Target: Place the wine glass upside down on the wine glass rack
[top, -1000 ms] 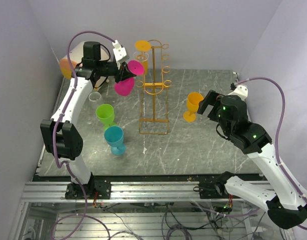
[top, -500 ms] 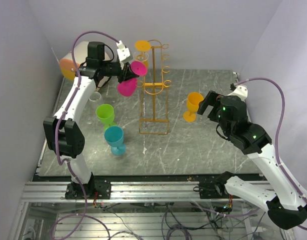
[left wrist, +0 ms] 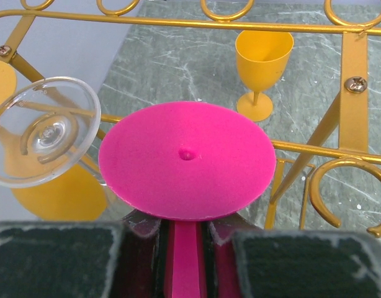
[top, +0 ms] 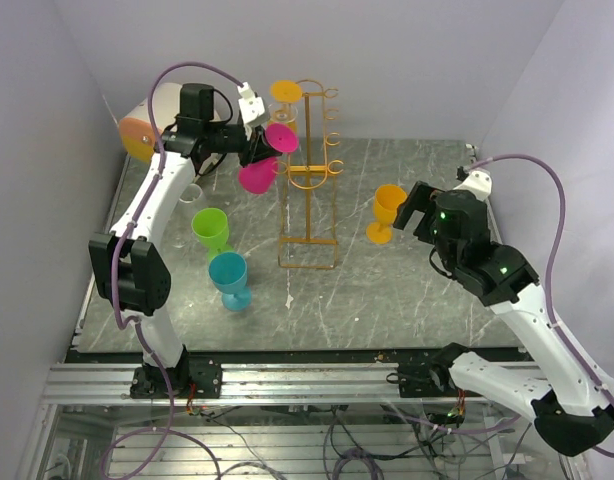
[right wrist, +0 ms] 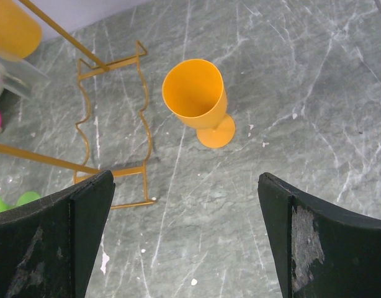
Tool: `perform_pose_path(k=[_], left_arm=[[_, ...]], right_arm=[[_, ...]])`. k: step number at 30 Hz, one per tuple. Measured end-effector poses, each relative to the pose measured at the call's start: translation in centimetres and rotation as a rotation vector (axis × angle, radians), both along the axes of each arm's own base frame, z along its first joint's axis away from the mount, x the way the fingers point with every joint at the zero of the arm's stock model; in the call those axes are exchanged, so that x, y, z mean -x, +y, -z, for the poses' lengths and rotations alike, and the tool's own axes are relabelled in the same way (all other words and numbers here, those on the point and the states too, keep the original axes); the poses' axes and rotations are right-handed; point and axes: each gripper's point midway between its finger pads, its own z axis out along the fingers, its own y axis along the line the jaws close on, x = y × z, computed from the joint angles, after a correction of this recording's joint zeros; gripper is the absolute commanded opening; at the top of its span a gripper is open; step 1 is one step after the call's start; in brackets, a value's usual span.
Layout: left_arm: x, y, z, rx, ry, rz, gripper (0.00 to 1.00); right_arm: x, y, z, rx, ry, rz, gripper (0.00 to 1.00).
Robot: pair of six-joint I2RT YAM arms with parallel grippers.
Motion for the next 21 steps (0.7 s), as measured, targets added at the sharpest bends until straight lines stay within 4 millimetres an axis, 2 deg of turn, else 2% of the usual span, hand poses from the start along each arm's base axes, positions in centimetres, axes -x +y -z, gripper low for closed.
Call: perform_pose_path(k=[2, 5, 10, 17, 21], left_arm=[[0.0, 0.0, 0.1, -0.001, 0.003, -0.001, 0.28], [0.0, 0.0, 0.4, -0.005, 0.006, -0.003, 0.33], [-0.1, 0.1, 0.8, -0.015, 0.007, -0.009, 0.36], [0.2, 0.4, 1.1, -0.032, -0.004, -0.014, 0.38], [0.4, 0.5, 1.3, -0.036, -0.002, -0.014, 0.4]], right_arm=[[-0.2, -0.2, 0.5, 0.011, 0.009, 0.016, 0.98], [-0.8, -0.5, 1.6, 0.045, 0.035, 0.05, 0.92], [-3.2, -1.4, 3.5, 0.094, 0.085, 0.108, 0.73], [-6.6, -4.1, 4.2, 0.093, 0.091, 0.177, 0.68], [-8.9, -4.7, 6.2, 0.118, 0.146, 0.178, 0.63]])
